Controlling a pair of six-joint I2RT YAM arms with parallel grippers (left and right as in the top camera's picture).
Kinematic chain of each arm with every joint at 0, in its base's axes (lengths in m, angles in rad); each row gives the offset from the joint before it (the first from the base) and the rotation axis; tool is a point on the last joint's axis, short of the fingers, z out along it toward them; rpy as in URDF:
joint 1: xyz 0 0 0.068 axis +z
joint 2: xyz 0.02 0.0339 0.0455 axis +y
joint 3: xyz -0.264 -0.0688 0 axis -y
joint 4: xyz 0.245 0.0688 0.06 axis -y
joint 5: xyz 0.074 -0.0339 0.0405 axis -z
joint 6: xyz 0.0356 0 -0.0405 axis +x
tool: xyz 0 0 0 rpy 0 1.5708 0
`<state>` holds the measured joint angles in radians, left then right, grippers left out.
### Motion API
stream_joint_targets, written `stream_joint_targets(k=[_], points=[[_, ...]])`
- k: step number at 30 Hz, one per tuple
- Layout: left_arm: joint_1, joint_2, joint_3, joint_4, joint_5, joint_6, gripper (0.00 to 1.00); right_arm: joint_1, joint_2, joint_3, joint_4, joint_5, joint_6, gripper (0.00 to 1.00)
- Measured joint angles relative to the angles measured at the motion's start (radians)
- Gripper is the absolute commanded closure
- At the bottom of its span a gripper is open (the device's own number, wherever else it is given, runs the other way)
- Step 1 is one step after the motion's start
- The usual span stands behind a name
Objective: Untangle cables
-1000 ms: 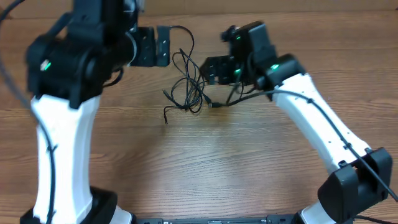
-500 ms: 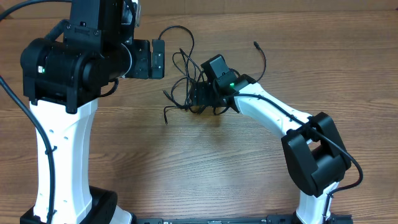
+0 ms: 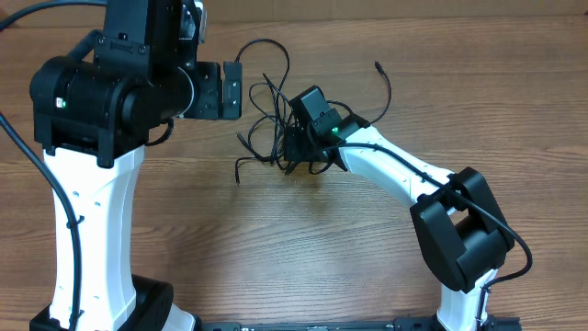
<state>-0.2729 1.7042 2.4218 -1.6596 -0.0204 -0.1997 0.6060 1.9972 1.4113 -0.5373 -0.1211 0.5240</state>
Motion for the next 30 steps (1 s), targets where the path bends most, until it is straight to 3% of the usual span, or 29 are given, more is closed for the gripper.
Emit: stream_joint_targets(k=[1,2,4,8,9,12,14,17,24,25,26,30], points=[[0.0,0.0,0.0,-0.005,0.0,0.0,0.0,0.0,0.0,0.0,-0.002,0.002,0.003,0.52],[0.0,0.0,0.0,-0.01,0.0,0.0,0.0,0.0,0.0,0.0,-0.002,0.003,0.003,0.63],[0.0,0.0,0.0,-0.016,0.0,0.0,0.0,0.0,0.001,0.0,-0.001,0.006,-0.001,0.96],[0.0,0.0,0.0,-0.026,-0.001,0.0,0.0,0.0,0.004,0.0,-0.003,0.006,0.0,0.94],[0.0,0.0,0.0,-0.027,-0.001,0.0,0.0,0.0,0.005,0.0,-0.003,0.006,0.002,0.78],[0.0,0.0,0.0,-0.027,-0.001,0.0,0.0,0.0,0.005,0.0,-0.003,0.007,0.002,0.73],[0.0,0.0,0.0,-0.027,-0.002,0.0,0.0,0.0,0.005,0.0,-0.003,0.006,-0.001,0.73],[0.0,0.0,0.0,-0.027,-0.003,0.0,0.0,0.0,0.005,-0.002,0.008,0.006,-0.003,0.83],[0.0,0.0,0.0,-0.028,-0.003,0.0,0.0,0.0,0.007,-0.011,0.016,0.006,0.0,0.8],[0.0,0.0,0.0,-0.028,-0.003,0.0,0.0,0.0,0.007,-0.011,0.017,0.006,0.001,0.93],[0.0,0.0,0.0,-0.028,-0.003,0.0,0.0,0.0,0.007,-0.011,0.017,0.006,0.0,0.96],[0.0,0.0,0.0,-0.028,-0.003,0.0,0.0,0.0,0.011,-0.011,0.023,0.006,0.002,0.96]])
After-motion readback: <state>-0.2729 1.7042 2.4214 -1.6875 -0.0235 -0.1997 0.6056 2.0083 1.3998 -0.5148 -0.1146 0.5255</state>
